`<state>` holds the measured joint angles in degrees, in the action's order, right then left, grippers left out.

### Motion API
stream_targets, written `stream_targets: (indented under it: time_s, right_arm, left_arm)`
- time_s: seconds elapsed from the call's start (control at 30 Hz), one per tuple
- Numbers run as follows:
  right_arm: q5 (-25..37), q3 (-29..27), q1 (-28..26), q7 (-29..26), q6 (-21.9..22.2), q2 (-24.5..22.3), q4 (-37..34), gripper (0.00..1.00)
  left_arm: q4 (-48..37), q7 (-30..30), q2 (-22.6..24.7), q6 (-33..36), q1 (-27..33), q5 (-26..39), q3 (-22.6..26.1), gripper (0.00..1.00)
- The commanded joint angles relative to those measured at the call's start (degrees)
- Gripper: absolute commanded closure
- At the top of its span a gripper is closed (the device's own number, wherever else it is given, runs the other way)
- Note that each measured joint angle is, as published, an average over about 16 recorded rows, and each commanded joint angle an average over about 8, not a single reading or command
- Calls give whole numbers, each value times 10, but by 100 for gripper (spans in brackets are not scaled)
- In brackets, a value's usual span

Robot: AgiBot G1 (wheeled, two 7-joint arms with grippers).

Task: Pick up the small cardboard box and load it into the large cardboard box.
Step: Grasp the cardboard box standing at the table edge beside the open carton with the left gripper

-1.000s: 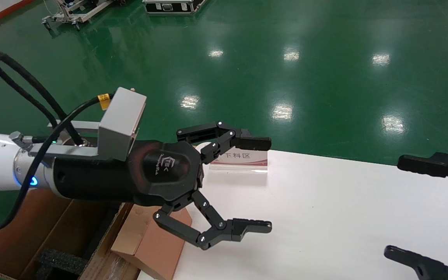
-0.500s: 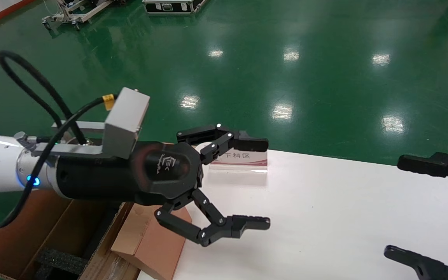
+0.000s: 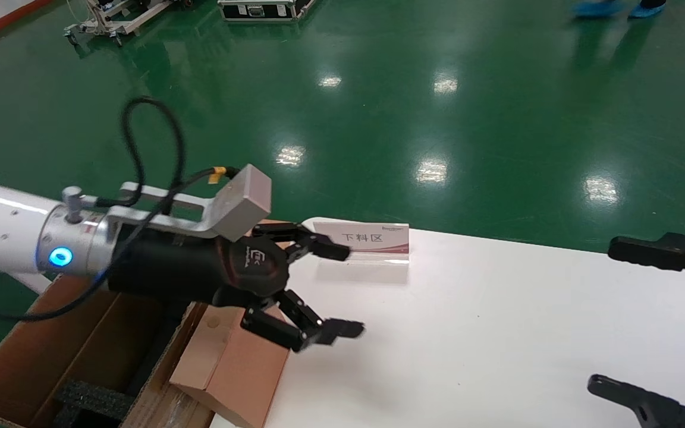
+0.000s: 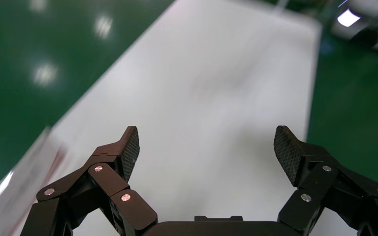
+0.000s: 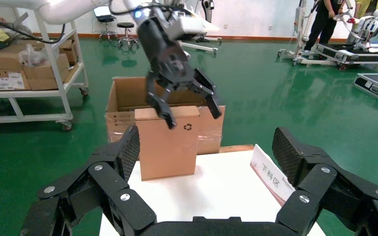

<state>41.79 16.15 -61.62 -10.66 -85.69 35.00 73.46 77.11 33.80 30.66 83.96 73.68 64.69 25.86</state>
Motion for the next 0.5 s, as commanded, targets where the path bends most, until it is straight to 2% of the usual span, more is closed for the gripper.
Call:
stream_targets:
  time_s: [0.03,0.3,0.5]
  right_arm:
    - [0,0,0,0,0,0,0,0]
    - [0,0,0,0,0,0,0,0]
    - [0,1,0,0,0,0,0,0]
  left_arm:
    - [4,43,-3,1,28,46,19,0]
    - [5,219,28,56,158,211,113,0]
    - [5,316,47,66,238,283,206,0]
